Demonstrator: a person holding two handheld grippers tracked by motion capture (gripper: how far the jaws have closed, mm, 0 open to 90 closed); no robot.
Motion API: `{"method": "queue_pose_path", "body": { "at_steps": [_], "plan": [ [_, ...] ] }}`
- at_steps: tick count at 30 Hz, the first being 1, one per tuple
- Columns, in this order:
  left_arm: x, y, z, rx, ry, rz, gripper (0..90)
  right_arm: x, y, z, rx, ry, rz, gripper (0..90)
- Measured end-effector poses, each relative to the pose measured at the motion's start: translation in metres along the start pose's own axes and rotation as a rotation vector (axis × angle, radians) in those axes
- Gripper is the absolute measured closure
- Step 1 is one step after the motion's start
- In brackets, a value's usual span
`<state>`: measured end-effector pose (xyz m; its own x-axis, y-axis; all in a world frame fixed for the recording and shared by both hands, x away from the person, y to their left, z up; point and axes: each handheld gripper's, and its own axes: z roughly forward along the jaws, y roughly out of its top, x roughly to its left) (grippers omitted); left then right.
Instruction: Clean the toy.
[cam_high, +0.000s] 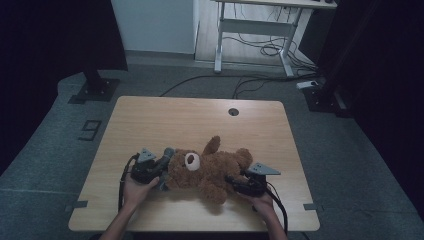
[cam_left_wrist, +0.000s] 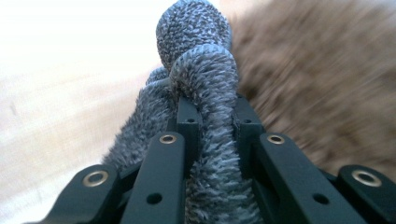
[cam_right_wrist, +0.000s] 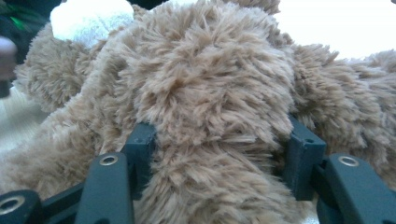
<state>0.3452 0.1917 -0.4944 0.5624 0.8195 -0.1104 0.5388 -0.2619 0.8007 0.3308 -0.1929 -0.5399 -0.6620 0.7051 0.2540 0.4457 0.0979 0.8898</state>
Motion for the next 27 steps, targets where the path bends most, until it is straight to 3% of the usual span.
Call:
{"method": "queue_pose_path", "body": {
  "at_steps": [4, 8, 10, 12, 13, 16, 20, 22, 27],
  "plan": [
    [-0.014, 0.025, -0.012, -0.064, -0.027, 0.041, 77.7, -0.001, 0.0, 0.0, -0.001, 0.002, 0.006, 42.1],
    [-0.03, 0.041, -0.012, -0.106, -0.102, 0.042, 77.5, 0.0, 0.0, 0.0, -0.001, 0.001, 0.0, 42.1],
    [-0.039, 0.043, -0.008, -0.097, -0.1, 0.071, 77.3, 0.0, 0.0, 0.0, -0.001, 0.001, 0.001, 42.1],
    [-0.045, 0.041, -0.001, -0.075, -0.064, 0.105, 77.2, 0.0, 0.0, 0.0, 0.0, 0.001, 0.002, 41.9],
    [-0.044, 0.039, 0.001, -0.071, -0.055, 0.107, 77.3, 0.0, 0.0, 0.0, 0.002, 0.001, 0.001, 41.9],
    [-0.034, 0.031, 0.003, -0.067, -0.067, 0.062, 77.4, 0.001, 0.0, 0.001, 0.0, -0.002, -0.006, 41.9],
    [-0.023, 0.017, 0.001, -0.045, -0.026, 0.039, 77.5, 0.001, 0.0, 0.001, 0.002, 0.0, -0.009, 41.9],
    [-0.014, 0.01, 0.004, -0.014, 0.001, 0.02, 77.5, 0.001, 0.0, 0.001, 0.002, -0.002, -0.008, 41.9],
    [0.005, -0.008, 0.016, 0.079, -0.001, -0.039, 77.5, 0.001, 0.0, 0.001, 0.001, -0.001, -0.003, 41.9]
  ]
}}
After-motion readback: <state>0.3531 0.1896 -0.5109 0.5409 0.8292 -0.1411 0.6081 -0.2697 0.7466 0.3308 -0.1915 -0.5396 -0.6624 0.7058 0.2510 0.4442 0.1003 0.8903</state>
